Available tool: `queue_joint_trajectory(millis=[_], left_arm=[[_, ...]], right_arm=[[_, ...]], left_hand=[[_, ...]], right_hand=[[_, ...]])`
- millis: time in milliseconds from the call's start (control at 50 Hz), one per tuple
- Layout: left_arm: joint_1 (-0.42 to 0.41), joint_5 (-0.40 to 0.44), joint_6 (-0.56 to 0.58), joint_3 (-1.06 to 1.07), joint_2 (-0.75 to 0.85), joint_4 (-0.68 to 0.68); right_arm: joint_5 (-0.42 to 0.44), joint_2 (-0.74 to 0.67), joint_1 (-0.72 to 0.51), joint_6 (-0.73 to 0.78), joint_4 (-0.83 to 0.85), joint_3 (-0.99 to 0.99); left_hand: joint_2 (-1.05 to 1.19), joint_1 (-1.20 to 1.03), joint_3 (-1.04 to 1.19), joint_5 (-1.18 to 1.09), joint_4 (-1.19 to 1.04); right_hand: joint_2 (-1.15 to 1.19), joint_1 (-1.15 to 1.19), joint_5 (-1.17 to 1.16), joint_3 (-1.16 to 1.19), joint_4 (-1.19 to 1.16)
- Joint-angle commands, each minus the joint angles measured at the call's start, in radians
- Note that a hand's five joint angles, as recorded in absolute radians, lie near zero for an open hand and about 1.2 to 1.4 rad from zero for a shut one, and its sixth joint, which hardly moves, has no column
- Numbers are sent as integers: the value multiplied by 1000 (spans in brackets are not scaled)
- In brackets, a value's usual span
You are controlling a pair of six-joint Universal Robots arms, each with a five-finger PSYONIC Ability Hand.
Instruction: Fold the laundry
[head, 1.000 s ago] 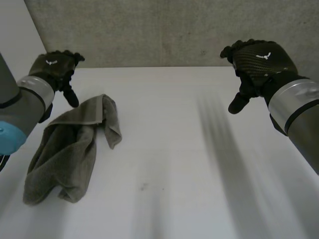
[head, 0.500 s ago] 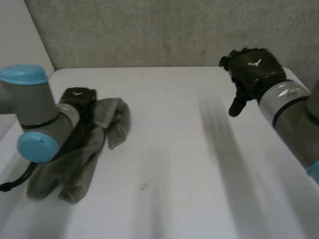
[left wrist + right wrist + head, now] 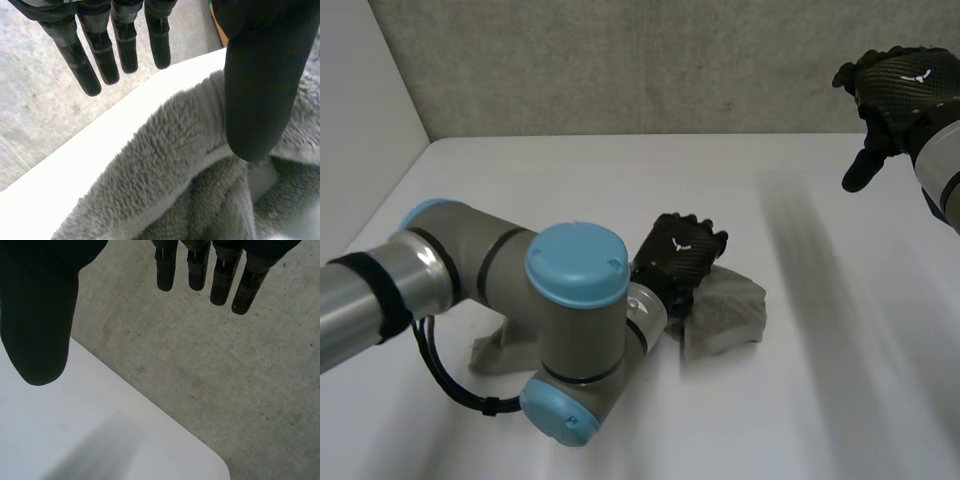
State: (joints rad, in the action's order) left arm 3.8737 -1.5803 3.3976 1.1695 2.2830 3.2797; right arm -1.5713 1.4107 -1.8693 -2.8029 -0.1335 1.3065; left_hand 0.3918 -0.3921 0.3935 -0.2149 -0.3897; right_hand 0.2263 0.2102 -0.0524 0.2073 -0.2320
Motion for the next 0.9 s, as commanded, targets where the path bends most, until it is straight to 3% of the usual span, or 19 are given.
queue_joint_trajectory(millis=[20,120,140,240,320,420,560,660,760,840,860,880,900], left_arm=[[104,-13,-4,93,-206,-17],[200,-7,-9,159,-307,-12],[201,-7,-9,159,-307,-12],[366,-3,-9,209,-343,-34],[418,6,-9,231,-332,-63],[497,77,-17,251,-300,-91],[598,204,-66,246,-208,-92],[642,252,-127,240,-175,-94],[665,295,-184,245,-174,-94],[675,299,-196,256,-180,-94],[675,299,-196,256,-180,-94],[679,299,-196,262,-183,-95],[679,299,-196,262,-183,-95]], right_arm=[[-9,-9,-13,-4,-8,11],[-19,-10,-17,-32,-20,19],[-21,-12,-30,-64,-31,26],[-19,-29,-106,-250,-60,50],[-10,-64,-165,-415,-63,80],[-19,-127,-256,-471,-61,76],[-36,-246,-378,-460,-54,57],[-105,-320,-439,-397,-40,42],[-225,-413,-493,-224,66,20],[-268,-435,-498,-130,132,20],[-289,-444,-498,-92,174,22],[-289,-444,-498,-92,175,22],[-306,-443,-498,-63,225,26]], left_hand=[[-190,190,-192,188,188],[-187,187,-189,185,185],[-187,187,-189,185,185],[-184,184,-186,182,182],[-184,184,-186,182,182],[-178,179,-180,176,176],[-161,161,-162,158,159],[-161,161,-162,158,159],[-158,158,-159,155,156],[-158,158,-159,155,156],[-158,158,-159,155,156],[-158,158,-159,155,156],[-158,158,-159,155,156]], right_hand=[[-52,-36,52,-33,57],[-52,-36,52,-33,57],[-52,-36,52,-33,57],[-52,-36,52,-33,57],[-52,-36,52,-33,57],[-52,-36,52,-33,57],[-52,-36,52,-33,57],[-52,-36,52,-33,57],[-52,-36,52,-33,57],[-18,-2,19,1,24],[267,283,-266,286,-261],[270,286,-269,289,-264],[709,725,-708,728,-703]])
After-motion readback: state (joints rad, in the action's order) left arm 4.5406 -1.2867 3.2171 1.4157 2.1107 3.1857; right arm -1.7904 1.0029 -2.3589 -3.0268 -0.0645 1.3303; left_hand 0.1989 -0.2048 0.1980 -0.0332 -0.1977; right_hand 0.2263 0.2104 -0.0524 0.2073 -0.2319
